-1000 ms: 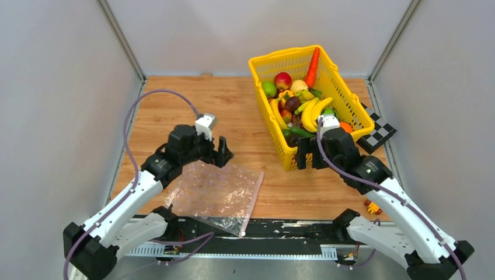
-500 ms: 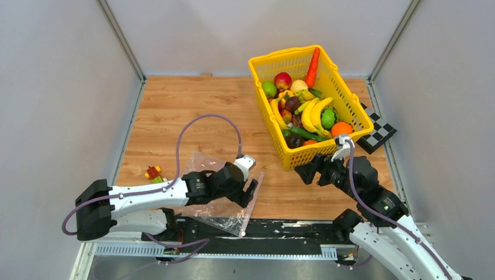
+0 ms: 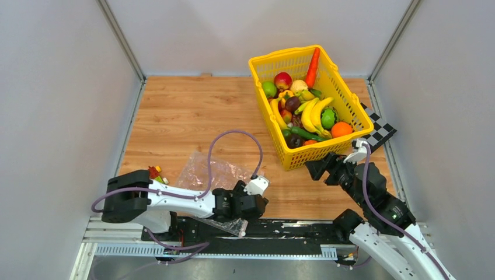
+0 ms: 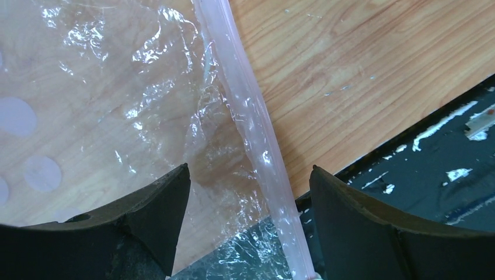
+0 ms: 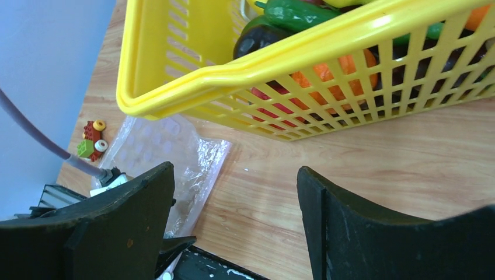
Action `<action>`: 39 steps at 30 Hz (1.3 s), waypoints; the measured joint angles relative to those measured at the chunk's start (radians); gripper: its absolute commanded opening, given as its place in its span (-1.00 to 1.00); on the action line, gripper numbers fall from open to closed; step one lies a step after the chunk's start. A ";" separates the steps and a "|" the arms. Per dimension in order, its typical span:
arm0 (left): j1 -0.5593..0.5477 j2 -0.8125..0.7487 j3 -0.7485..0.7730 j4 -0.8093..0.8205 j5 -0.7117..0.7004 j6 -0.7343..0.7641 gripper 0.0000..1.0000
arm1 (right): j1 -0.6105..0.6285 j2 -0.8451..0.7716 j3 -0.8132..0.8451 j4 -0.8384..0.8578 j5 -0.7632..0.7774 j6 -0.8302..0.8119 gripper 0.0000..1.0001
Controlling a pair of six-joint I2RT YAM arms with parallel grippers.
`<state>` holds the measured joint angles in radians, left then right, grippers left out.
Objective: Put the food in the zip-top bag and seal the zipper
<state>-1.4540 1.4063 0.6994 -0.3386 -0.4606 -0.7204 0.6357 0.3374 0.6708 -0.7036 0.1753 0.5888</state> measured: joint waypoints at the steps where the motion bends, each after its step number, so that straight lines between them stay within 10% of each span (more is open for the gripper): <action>1: -0.008 0.017 0.009 -0.007 -0.019 -0.007 0.59 | 0.000 -0.002 0.000 -0.010 0.011 0.008 0.54; 20: -0.069 0.150 0.123 -0.143 -0.201 -0.072 -1.00 | 0.000 -0.002 -0.003 -0.050 0.052 0.053 0.42; 39: 0.040 -0.389 -0.069 -0.017 -0.246 -0.024 -1.00 | 0.000 0.046 0.028 0.224 -0.459 -0.105 0.33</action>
<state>-1.4139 1.0172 0.6300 -0.3553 -0.7067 -0.7444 0.6357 0.3836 0.6987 -0.4793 -0.2836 0.4835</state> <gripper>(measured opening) 0.006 0.672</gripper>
